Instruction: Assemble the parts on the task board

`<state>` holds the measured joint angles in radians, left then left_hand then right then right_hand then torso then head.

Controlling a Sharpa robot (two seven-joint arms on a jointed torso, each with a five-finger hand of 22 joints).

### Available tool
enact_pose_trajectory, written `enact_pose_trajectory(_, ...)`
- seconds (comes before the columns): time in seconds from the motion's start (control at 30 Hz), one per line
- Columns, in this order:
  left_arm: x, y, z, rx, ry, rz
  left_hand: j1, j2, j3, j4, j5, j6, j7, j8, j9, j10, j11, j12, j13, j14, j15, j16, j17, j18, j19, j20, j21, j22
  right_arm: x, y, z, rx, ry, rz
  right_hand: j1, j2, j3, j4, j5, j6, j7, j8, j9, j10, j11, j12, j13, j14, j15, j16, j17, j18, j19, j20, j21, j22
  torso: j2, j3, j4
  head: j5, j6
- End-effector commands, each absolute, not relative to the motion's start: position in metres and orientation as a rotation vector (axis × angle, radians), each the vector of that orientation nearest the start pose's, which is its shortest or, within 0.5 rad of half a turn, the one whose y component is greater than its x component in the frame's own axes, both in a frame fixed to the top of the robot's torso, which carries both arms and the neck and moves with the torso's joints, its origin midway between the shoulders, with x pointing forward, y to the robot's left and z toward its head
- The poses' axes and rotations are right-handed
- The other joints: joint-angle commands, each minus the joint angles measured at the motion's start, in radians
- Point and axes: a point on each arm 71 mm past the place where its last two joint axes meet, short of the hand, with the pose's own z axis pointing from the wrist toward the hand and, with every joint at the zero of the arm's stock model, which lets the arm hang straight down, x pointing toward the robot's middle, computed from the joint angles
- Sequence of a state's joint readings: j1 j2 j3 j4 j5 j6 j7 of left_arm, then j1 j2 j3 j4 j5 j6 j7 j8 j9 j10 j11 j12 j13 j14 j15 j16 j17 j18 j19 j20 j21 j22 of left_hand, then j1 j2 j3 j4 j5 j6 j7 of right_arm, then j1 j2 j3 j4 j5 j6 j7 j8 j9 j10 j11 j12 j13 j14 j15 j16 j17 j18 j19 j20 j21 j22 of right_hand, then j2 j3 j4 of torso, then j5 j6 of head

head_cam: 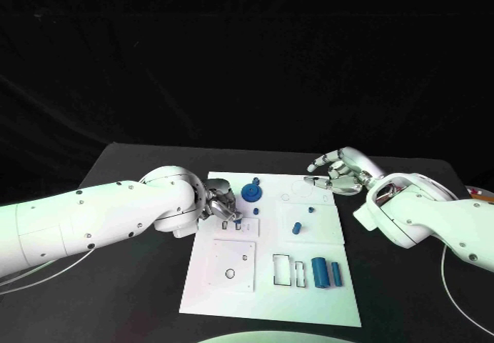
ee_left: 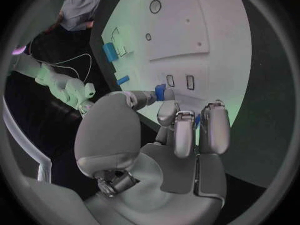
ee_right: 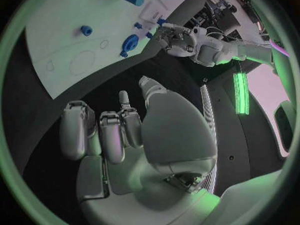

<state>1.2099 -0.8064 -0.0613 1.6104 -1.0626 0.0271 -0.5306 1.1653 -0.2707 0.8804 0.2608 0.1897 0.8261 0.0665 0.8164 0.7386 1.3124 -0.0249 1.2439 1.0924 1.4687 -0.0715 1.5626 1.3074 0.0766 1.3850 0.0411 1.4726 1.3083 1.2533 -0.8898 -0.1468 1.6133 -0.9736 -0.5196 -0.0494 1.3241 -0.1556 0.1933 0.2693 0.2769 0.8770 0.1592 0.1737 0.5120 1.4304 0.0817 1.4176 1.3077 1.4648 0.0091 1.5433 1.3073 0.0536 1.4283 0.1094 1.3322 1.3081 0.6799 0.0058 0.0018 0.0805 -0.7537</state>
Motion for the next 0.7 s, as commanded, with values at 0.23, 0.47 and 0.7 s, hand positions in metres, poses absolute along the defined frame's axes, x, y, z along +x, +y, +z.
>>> enact_pose_trajectory(0.23, 0.459, 0.172, -0.221, -0.141, 2.238, -0.483, 0.0, -0.008, 0.158, -0.151, 0.004, 0.027, -0.02, 0.002, 0.139, 0.009, 0.0, 0.008, 0.003, 0.101, -0.007, 0.006, 0.26, -0.021, 0.009, -0.002, 0.005, 0.016, 0.467, -0.208, -0.187, 0.303, 1.662, 0.865, 0.003, 0.005, -0.001, 0.007, 0.003, 0.002, -0.001, 0.006, 0.001, -0.003, -0.007, -0.002, 0.091, 0.079, -0.007, -0.005, 0.144, 0.009, -0.004, -0.002, -0.004, 0.059, 0.003, -0.0002, -0.0022, 0.001, -0.003)
enact_pose_trajectory(0.47, 0.458, 0.171, -0.226, -0.119, 2.275, -0.461, -0.001, -0.009, 0.16, -0.151, 0.005, 0.029, -0.021, 0.002, 0.139, 0.01, -0.001, 0.008, 0.003, 0.101, -0.007, 0.006, 0.26, -0.021, 0.009, -0.002, 0.006, 0.017, 0.467, -0.208, -0.187, 0.304, 1.663, 0.864, 0.002, 0.006, -0.002, 0.01, 0.005, 0.002, -0.001, 0.007, 0.001, -0.003, -0.007, -0.003, 0.09, 0.079, -0.007, -0.005, 0.143, 0.01, -0.005, -0.002, -0.006, 0.057, 0.003, -0.0008, -0.0018, 0.0, -0.006)
enact_pose_trajectory(0.7, 0.457, 0.169, -0.229, -0.096, 2.307, -0.443, -0.001, -0.01, 0.161, -0.151, 0.006, 0.03, -0.021, 0.001, 0.139, 0.011, -0.001, 0.009, 0.005, 0.101, -0.007, 0.007, 0.261, -0.021, 0.01, -0.003, 0.006, 0.018, 0.467, -0.208, -0.187, 0.304, 1.663, 0.864, 0.002, 0.006, -0.002, 0.01, 0.005, 0.002, -0.001, 0.007, 0.001, -0.003, -0.007, -0.003, 0.09, 0.079, -0.007, -0.005, 0.143, 0.01, -0.005, -0.002, -0.006, 0.057, 0.002, -0.0008, -0.0003, -0.002, -0.009)
